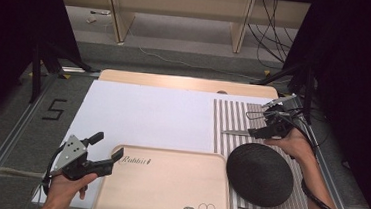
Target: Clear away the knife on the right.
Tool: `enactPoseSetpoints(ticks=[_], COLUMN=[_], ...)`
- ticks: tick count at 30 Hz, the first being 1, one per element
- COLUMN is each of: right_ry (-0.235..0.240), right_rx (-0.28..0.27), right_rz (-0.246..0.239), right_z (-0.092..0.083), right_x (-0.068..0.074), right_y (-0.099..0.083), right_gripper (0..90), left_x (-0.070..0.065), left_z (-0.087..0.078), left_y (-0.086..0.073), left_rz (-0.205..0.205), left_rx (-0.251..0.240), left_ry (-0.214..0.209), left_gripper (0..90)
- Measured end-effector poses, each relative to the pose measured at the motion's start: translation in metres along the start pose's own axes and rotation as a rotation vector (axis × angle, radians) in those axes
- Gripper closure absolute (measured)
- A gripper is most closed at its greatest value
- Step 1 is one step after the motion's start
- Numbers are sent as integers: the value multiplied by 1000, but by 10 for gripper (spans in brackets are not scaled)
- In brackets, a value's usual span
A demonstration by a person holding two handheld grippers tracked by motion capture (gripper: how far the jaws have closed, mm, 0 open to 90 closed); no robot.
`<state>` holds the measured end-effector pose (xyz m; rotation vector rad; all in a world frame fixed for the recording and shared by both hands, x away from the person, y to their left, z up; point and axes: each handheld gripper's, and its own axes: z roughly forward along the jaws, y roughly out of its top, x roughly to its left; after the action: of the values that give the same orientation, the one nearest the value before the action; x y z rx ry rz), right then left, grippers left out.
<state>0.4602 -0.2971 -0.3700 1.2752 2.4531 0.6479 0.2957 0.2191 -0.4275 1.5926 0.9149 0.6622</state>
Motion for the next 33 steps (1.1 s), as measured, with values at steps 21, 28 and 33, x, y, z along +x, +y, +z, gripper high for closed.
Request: enactPoseSetpoints(ticks=[21, 28, 33], right_ry=[-39, -40, -36], right_rx=[241, 291, 313], right_rz=[-1, -7, -26], right_z=[43, 55, 61], right_x=[-34, -40, -42], right_y=[19, 18, 16], right_gripper=[240, 244, 249], left_x=[-3, -3, -3], left_z=[1, 1, 1], left_y=[-1, -1, 0], left_rz=[15, 14, 12], left_rx=[8, 6, 4], left_ry=[-7, -5, -4], left_gripper=[156, 156, 156])
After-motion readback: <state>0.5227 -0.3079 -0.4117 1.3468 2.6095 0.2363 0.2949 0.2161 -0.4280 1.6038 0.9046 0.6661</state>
